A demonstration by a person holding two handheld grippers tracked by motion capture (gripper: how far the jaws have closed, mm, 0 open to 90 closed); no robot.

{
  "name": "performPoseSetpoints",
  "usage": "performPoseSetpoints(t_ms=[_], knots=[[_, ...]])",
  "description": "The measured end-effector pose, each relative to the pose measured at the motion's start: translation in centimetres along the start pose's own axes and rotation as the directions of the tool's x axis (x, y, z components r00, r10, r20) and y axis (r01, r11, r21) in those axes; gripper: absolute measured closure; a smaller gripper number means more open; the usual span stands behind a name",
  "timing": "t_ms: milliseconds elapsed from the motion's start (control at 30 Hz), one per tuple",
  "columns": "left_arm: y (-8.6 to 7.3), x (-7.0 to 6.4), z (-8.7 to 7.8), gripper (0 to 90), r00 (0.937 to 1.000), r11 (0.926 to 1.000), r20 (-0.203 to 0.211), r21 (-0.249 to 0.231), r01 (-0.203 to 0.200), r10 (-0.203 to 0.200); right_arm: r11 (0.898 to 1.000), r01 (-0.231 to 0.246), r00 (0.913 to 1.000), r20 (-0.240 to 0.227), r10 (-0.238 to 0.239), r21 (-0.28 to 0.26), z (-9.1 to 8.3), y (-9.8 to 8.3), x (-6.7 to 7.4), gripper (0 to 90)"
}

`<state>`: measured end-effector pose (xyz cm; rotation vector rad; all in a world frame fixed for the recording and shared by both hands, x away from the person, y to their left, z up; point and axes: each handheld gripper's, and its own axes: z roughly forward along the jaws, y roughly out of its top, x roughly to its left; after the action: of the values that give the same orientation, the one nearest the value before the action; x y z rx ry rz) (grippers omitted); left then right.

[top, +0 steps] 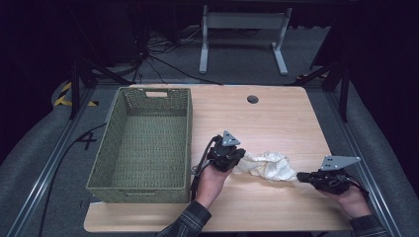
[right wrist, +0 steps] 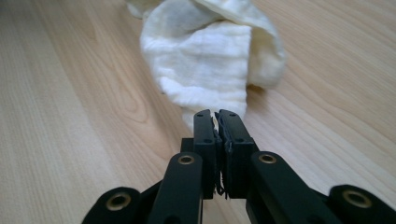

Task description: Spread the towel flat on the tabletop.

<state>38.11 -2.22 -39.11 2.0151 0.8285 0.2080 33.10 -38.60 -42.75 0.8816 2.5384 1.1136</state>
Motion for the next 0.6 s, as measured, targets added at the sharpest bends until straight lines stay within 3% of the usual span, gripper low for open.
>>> performPoseSetpoints(t_ms=[33, 200, 300, 433, 567, 600], knots=[[0.4, 0.5, -0.3, 88.3, 0.9994, 0.9999, -0.033, -0.013, 0.008, -0.009, 1.000, -0.007, 0.9998, 0.020, 0.007, -0.005, -0.4, -0.1, -0.7, 86.8], [1.2, 1.5, -0.6, 88.3, 0.9958, 0.9984, -0.077, -0.034, 0.046, -0.048, 0.999, -0.018, 0.9983, 0.055, 0.020, -0.026, -1.2, 0.4, -2.2, 86.8], [1.5, 1.7, -0.6, 88.3, 0.9923, 0.9980, -0.113, -0.043, 0.046, -0.051, 1.000, -0.016, 0.9970, 0.075, 0.018, -0.027, -1.4, 0.7, -2.7, 86.9], [1.7, 2.6, -0.4, 88.3, 0.9823, 0.9963, -0.169, -0.042, 0.075, -0.081, 0.999, -0.042, 0.9918, 0.121, 0.043, -0.015, -2.2, 0.4, -4.3, 86.9], [1.5, 3.4, -0.1, 88.0, 0.9720, 0.9942, -0.209, -0.039, 0.101, -0.107, 0.998, -0.068, 0.9872, 0.145, 0.067, 0.001, -2.8, -0.3, -4.7, 87.0], [1.5, 3.4, 0.0, 87.7, 0.9725, 0.9942, -0.207, -0.034, 0.102, -0.107, 0.998, -0.070, 0.9863, 0.150, 0.068, 0.008, -2.8, -0.4, -4.7, 86.9]])
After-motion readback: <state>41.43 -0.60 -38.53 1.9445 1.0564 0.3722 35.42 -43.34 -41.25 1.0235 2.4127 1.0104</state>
